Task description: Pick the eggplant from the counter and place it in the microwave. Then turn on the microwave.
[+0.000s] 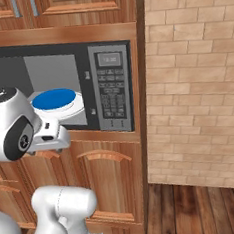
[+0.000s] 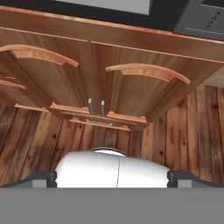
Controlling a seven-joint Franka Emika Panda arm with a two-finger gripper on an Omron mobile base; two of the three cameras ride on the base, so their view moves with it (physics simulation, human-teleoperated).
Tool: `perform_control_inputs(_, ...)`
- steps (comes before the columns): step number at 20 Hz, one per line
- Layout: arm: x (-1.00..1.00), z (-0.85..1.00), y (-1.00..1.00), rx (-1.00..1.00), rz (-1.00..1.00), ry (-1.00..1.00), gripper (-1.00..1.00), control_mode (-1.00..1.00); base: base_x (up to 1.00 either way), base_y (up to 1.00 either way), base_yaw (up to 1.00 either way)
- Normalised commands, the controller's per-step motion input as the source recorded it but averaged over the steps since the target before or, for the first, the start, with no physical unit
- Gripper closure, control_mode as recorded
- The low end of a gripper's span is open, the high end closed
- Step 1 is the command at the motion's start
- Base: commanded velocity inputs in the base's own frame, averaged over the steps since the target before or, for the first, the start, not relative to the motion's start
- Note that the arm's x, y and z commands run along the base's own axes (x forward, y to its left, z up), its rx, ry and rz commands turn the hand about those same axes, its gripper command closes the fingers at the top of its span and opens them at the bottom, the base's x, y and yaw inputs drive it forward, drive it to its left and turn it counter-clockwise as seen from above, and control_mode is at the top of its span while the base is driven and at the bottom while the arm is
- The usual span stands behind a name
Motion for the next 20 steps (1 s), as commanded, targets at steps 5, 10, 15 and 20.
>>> perform_control_inputs(5, 0.16, -0.16, -0.04, 0.0, 0.0, 0.0, -1.0, -1.0, 0.0, 0.0, 0.0)
perform_control_inputs(10, 0.09, -0.12, -0.02, 0.0, 0.0, 0.0, -1.0, -1.0, 0.0, 0.0, 0.0)
perform_control_inputs(15, 0.0, 0.0, 0.0, 0.0, 0.0, 0.0, -1.0, -1.0, 0.0, 0.0, 0.0)
perform_control_inputs(20, 0.0, 0.0, 0.0, 0.0, 0.0, 0.0, -1.0, -1.0, 0.0, 0.0, 0.0)
